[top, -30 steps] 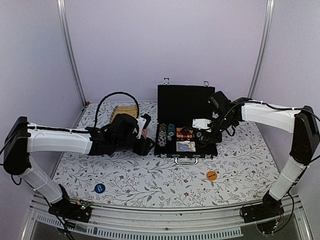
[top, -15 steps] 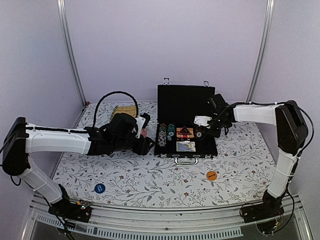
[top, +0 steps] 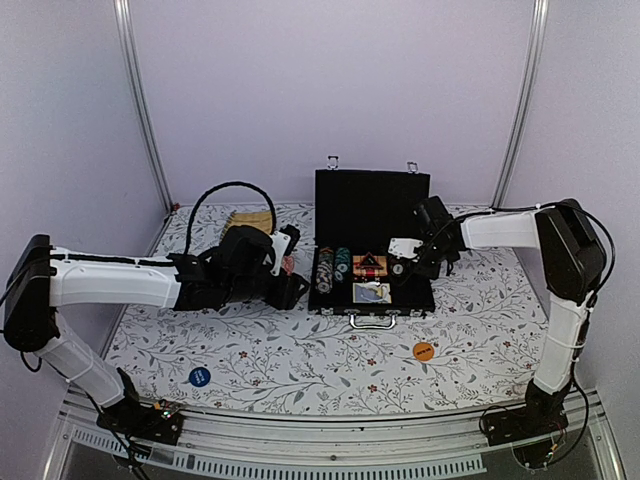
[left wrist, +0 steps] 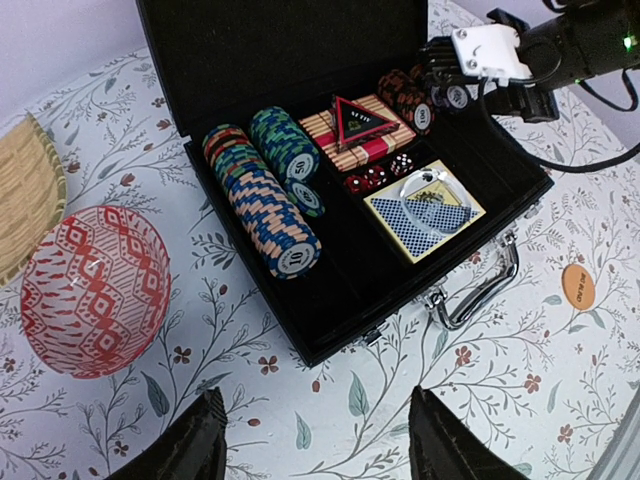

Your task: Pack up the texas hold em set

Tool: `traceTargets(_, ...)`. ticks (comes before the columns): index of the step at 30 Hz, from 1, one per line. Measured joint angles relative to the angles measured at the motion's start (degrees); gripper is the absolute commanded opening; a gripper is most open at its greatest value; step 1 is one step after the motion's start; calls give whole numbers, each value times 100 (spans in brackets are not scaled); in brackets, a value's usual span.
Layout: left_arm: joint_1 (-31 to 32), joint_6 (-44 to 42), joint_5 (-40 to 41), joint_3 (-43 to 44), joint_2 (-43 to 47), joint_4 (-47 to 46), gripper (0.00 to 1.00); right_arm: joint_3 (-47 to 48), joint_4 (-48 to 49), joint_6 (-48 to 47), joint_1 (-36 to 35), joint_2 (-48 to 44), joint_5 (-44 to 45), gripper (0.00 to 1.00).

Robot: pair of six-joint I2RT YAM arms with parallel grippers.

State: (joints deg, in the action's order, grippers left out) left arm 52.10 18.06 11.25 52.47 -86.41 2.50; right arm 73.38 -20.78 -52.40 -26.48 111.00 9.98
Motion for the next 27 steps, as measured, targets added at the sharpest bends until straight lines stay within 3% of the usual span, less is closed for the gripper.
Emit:
traceTargets(9,-7,-2,2,0,0,4,63,-57,262,-98,55,127,7,52)
traceTargets(27,-15,-4,-24,0,-28,-2,63,-234,420,-236,68,87,92,61)
